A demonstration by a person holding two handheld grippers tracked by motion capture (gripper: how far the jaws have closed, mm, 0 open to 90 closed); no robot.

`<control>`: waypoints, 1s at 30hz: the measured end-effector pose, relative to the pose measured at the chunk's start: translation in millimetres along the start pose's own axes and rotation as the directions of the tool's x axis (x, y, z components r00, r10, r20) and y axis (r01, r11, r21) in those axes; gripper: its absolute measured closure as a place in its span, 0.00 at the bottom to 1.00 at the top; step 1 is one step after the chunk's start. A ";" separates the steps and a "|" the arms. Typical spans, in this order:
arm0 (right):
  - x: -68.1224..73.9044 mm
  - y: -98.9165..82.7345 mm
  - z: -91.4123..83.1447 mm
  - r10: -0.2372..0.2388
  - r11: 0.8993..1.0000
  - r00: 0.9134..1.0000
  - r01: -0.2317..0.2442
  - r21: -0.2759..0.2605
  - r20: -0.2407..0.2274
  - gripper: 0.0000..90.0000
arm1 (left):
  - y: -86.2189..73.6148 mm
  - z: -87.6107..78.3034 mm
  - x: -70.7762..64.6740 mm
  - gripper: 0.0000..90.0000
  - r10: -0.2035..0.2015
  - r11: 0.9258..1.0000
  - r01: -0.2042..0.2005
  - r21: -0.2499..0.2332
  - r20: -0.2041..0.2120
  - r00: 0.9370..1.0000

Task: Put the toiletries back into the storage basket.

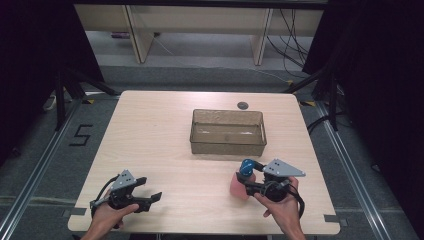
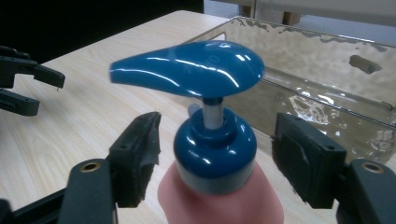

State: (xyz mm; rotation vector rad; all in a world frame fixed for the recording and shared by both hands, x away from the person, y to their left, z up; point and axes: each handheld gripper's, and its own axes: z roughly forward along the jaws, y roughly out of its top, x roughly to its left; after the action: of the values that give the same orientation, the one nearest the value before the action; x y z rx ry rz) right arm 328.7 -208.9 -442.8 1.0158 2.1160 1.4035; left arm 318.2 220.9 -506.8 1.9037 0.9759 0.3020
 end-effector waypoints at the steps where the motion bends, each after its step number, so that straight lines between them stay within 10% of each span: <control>1: 0.1 -0.5 1.6 0.020 1.000 1.000 -0.020 -0.002 -0.017 0.40 | 0.0 0.0 0.1 0.18 0.001 1.000 -0.001 0.001 0.001 1.000; 30: 8.5 15.2 4.1 -0.020 1.000 1.000 0.020 -0.011 0.021 0.59 | 0.3 -1.0 -0.1 0.18 -0.003 1.000 0.003 0.003 -0.008 1.000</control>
State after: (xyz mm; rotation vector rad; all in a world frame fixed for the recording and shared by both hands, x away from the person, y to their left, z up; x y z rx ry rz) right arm 331.2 -196.5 -430.2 0.9987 2.0952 1.3875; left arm 317.7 221.4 -506.0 1.9051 0.9847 0.3067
